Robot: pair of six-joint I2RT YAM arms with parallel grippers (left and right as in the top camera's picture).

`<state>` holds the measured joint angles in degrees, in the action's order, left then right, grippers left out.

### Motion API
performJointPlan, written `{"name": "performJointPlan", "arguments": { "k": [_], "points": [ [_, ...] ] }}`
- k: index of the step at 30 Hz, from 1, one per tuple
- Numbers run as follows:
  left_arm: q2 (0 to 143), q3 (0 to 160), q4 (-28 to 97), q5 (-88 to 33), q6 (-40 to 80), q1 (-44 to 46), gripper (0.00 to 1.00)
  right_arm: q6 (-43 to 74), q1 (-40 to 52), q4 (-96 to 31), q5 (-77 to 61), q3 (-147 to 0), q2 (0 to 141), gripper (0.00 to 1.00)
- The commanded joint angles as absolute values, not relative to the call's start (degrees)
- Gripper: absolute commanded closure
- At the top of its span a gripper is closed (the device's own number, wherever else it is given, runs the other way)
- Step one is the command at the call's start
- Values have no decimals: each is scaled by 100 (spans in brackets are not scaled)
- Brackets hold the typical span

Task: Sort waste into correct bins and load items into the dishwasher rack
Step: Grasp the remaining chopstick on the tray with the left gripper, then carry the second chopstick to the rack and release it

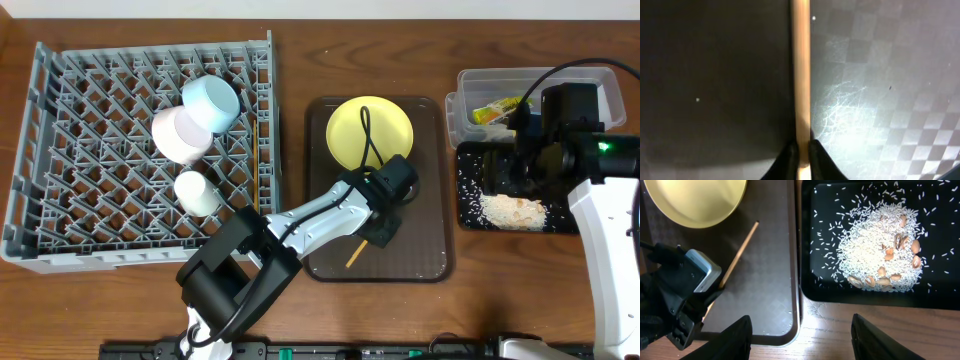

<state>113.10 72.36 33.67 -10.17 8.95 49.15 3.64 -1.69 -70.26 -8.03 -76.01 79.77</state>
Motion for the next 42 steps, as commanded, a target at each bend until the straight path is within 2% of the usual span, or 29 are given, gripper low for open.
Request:
{"name": "performJointPlan", "arguments": {
  "k": [1,3,13,19,31,40,42],
  "points": [
    [11349,7225,3535,-982,862,4910,90,292,-261,-7032,-770,-7603,7961,39],
    [11161,7255,3632,-980,860,4904,93,290,-261,-7030,-770,-7603,7961,39],
    [9406,7354,4294,-902,545,4772,94,290,-261,-7030,-729,-7603,7961,39],
    [8689,7354,4602,377,539,4123,94,292,-261,-7030,-729,-7603,7961,39],
    [8768,7336,4407,189,648,1791,94,292,-261,-7028,-731,-7603,7961,39],
    [9500,7334,4383,-89,650,1507,93,292,-261,-7028,-731,-7603,7961,39],
    [9607,7334,4355,-97,652,1507,87,292,-261,-7032,-731,-7603,7961,39]
  ]
}}
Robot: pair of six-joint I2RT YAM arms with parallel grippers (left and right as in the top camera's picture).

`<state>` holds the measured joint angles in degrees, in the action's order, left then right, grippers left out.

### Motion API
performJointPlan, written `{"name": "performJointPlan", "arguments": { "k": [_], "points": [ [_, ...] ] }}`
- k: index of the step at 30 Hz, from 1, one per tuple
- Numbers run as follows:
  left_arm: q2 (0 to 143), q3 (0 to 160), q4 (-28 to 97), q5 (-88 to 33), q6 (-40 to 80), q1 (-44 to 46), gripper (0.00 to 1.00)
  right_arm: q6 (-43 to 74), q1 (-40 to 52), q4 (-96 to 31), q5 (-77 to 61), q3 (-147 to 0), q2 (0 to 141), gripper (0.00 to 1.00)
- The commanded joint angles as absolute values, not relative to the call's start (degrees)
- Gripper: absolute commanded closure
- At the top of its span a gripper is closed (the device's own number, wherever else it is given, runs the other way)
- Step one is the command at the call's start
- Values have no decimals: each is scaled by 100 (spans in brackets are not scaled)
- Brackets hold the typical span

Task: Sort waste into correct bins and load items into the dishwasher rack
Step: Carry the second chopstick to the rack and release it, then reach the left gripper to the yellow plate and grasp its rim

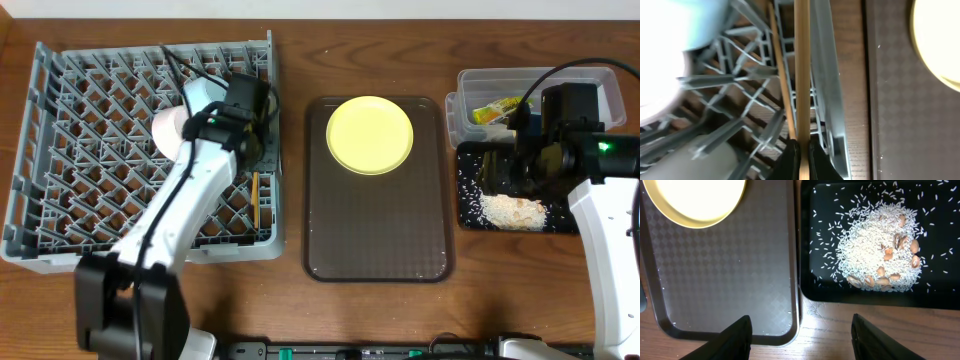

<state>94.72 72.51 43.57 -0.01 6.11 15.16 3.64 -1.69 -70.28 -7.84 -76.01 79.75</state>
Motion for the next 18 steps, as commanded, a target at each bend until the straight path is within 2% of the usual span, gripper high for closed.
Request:
{"name": "performJointPlan", "arguments": {
  "k": [1,2,4,5,13,18],
  "points": [
    [9616,7336,4340,-106,650,1507,83,292,-261,-7032,-733,-7603,7961,39],
    [9609,7336,4329,-106,650,1507,78,292,-261,-7032,-731,-7603,7961,39],
    [9531,7356,4316,-106,648,1507,57,292,-261,-7028,-731,-7603,7961,38],
    [9487,7382,4324,-104,646,1507,53,292,-261,-7026,-731,-7603,7961,38],
    [8779,7579,4154,-106,344,1881,31,296,-261,-6987,-731,-7603,7961,38],
    [8897,7579,3479,-80,-593,2495,26,519,-261,-6917,-729,-7603,7961,38]
  ]
}}
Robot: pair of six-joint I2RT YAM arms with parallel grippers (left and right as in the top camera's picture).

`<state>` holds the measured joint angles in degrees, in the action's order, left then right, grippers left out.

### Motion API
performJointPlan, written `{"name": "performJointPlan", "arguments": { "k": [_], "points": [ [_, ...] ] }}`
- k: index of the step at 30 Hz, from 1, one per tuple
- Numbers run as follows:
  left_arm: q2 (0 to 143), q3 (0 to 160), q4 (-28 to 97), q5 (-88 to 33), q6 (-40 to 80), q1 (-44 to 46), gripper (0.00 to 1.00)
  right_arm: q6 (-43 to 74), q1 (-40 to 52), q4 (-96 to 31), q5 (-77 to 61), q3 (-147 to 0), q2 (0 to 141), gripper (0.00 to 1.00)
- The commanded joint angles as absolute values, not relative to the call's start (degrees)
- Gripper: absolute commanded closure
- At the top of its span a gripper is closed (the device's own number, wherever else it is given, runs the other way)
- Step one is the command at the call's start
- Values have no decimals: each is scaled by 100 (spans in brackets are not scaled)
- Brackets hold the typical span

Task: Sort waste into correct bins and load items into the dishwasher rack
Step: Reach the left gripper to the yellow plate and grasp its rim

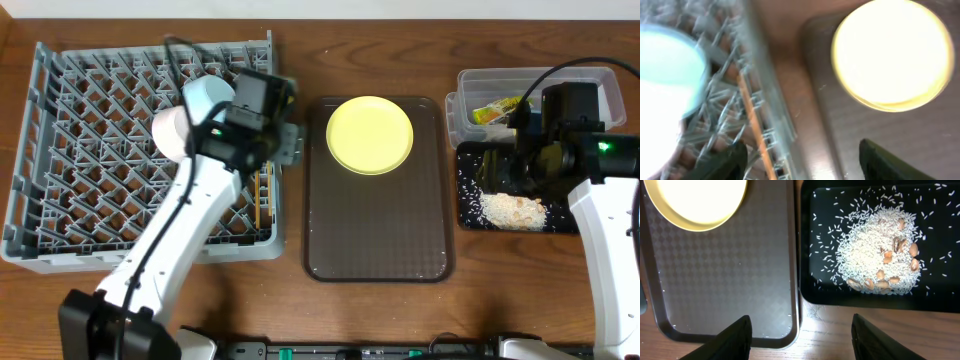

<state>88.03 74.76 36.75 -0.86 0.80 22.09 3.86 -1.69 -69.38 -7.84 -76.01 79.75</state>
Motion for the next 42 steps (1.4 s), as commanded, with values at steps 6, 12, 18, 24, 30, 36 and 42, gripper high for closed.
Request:
{"name": "performJointPlan", "arguments": {
  "k": [6,12,18,24,30,36,42],
  "points": [
    [9445,7579,2147,-82,-792,3094,25,561,-261,-6919,-733,-7603,7961,38],
    [10256,7579,1286,-82,-794,3671,25,558,-261,-6923,-733,-7603,7961,37],
    [11028,7579,1031,-82,-1162,4112,24,556,-261,-6921,-731,-7603,7961,36],
    [11533,7579,956,-82,-1441,4274,24,556,-261,-6923,-731,-7603,7961,36],
    [11891,7577,840,-78,-1457,4268,24,556,-261,-6923,-731,-7603,7961,36],
    [12132,7577,779,169,-1459,4268,36,554,-261,-6965,-731,-7603,7961,37],
    [12169,7577,1033,217,-1452,4274,75,554,-261,-6987,-731,-7603,7961,36]
  ]
}}
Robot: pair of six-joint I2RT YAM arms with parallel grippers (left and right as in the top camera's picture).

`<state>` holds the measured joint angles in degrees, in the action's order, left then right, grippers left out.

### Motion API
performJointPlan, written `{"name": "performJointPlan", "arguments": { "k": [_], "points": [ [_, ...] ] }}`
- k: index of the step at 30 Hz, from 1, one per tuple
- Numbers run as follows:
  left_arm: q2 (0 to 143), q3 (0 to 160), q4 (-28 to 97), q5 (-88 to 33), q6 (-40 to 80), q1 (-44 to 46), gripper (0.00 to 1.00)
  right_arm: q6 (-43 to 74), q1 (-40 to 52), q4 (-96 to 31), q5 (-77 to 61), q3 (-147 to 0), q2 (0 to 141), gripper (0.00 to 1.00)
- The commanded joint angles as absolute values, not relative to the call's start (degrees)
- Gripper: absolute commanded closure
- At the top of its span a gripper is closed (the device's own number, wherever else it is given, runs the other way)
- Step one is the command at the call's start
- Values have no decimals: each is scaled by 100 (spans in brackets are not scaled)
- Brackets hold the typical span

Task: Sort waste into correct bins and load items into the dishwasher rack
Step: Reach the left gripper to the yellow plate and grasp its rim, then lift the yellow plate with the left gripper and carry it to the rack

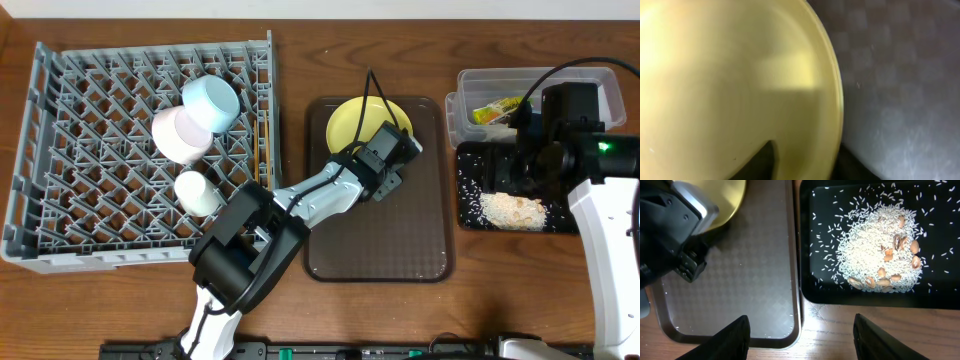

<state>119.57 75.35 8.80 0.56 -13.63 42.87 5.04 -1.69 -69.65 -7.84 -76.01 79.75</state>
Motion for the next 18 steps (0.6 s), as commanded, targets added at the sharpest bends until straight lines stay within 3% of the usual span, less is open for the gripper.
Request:
{"name": "performJointPlan", "arguments": {
  "k": [1,5,12,18],
  "points": [
    [12167,7577,1098,217,-1450,4281,80,552,-261,-6984,-729,-7603,7961,36],
    [12121,7579,1374,215,-1431,4322,93,552,-261,-6984,-729,-7603,7961,36],
    [11380,7579,1660,217,-1428,4447,94,550,-261,-6987,-727,-7603,7961,36],
    [10108,7579,2027,217,-749,4392,94,508,-261,-6987,-707,-7603,7961,36]
  ]
}}
